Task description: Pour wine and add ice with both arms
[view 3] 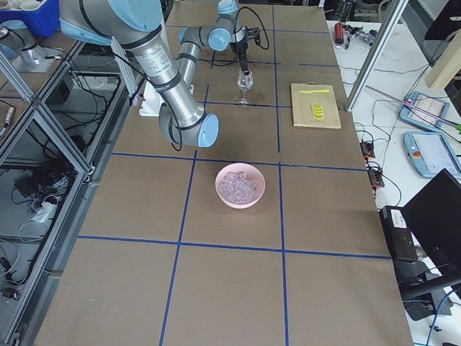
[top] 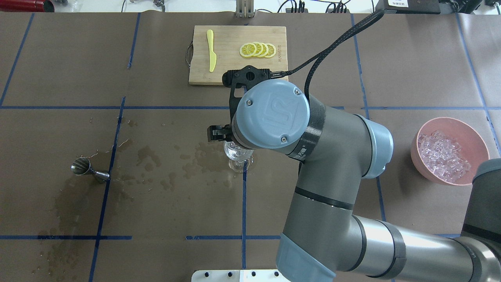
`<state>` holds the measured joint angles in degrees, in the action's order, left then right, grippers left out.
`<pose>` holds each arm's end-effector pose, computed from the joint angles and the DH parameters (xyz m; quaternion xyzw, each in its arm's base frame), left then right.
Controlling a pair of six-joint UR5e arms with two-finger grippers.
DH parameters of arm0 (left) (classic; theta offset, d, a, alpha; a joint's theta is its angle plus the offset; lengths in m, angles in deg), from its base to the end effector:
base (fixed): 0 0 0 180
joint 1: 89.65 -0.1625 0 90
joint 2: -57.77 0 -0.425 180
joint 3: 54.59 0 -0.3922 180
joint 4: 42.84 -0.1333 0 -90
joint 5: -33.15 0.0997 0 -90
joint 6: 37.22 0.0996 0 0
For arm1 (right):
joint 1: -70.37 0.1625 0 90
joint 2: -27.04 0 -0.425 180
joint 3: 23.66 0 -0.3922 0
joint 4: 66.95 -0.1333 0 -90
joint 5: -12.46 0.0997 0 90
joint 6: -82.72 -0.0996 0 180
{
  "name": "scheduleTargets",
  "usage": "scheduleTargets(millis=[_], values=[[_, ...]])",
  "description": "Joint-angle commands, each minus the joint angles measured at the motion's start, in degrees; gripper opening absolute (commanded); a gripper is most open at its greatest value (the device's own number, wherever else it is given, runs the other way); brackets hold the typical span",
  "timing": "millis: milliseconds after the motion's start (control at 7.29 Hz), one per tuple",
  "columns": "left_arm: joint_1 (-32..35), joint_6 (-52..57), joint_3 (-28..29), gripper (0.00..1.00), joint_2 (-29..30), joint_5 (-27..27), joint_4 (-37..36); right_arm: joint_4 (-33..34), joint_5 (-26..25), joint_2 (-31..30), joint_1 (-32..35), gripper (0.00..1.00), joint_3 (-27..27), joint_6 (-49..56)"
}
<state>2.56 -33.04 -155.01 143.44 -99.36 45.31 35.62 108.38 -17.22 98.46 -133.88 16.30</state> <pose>-0.0838 -0.4599 0.6105 0.0546 0.3598 0.0294 0.9310 -0.4742 -0.3925 0.0800 0.1540 -0.4239 0.0119 0.8924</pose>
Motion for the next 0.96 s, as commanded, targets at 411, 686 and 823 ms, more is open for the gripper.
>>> scheduleTargets(millis=[411,686,823], values=[[0.08,0.13,0.05,1.00,-0.68,0.15,-0.26,-0.61,22.09,-14.59,24.85,1.00,-0.08,34.16],[-0.10,0.04,0.05,1.00,-0.68,0.23,-0.26,-0.52,25.71,-21.89,32.95,1.00,0.09,47.20],[-0.01,0.04,-0.04,1.00,-0.68,0.23,-0.35,-0.53,27.20,-26.71,37.60,1.00,0.18,55.17]])
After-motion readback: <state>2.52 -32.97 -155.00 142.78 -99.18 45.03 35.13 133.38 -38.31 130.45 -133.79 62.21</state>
